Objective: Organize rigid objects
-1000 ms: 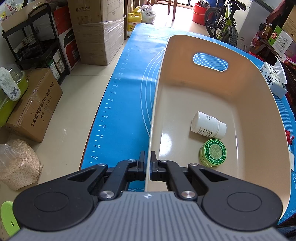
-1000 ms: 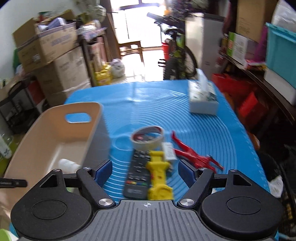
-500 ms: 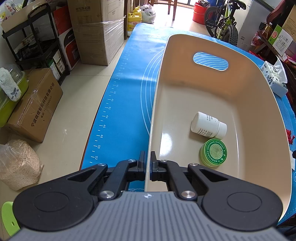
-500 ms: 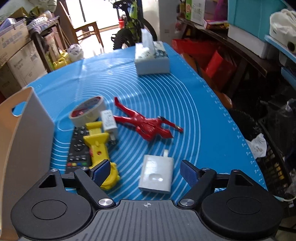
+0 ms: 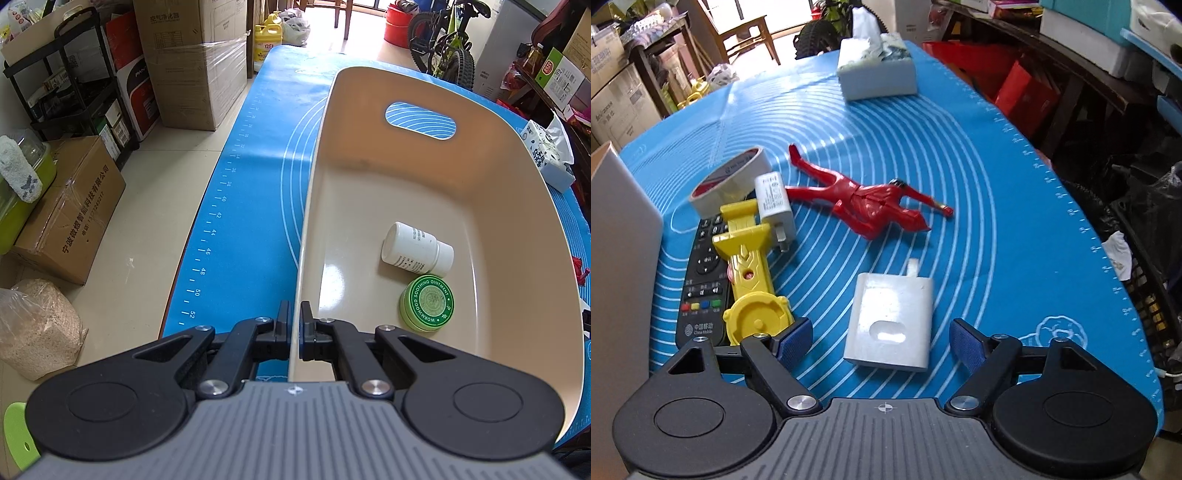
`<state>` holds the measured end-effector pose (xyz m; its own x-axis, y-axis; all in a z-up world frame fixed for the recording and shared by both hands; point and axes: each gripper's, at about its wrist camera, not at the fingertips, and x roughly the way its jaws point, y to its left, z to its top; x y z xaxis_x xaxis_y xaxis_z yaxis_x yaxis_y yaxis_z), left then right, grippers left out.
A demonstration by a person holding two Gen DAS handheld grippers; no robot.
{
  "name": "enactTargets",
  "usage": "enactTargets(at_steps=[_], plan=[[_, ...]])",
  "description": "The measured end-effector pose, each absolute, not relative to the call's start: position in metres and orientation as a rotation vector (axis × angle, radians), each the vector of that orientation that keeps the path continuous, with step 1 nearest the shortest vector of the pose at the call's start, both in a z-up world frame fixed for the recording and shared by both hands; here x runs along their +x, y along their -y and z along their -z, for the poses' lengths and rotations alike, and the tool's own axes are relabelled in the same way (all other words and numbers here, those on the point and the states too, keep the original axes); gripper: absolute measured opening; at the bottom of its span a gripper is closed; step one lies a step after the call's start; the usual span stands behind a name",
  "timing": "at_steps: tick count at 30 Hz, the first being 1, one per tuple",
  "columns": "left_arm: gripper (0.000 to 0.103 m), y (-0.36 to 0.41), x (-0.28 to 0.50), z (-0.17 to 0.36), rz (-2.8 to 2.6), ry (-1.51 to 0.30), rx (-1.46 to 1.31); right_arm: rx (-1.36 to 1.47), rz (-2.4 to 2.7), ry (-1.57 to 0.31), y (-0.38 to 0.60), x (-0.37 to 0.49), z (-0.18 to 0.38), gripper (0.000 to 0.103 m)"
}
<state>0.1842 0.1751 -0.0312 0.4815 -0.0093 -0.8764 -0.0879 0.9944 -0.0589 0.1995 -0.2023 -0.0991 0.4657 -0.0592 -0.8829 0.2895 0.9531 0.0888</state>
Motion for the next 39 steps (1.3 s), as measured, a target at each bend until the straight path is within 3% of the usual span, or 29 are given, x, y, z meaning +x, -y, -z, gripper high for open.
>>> enactTargets(at_steps=[4,9,13,39], plan=[[0.005,-0.174,0.184,0.031,-0.048,-1.069,-0.1,0.176,0.21,-1.05,0.195,0.203,0.102,0.081],[0.005,-0.173,0.184,0.031,-0.047,-1.074,-0.097,0.128,0.185,-1.038,0.188,0.202,0.1,0.069],[0.005,-0.173,0.184,0.031,-0.045,-1.075,-0.099,0.096,0.152,-1.02,0.183,0.201,0.098,0.051],[0.005,-0.174,0.184,0.031,-0.046,-1.076,-0.099,0.146,0.198,-0.861,0.189,0.184,0.052,0.051]])
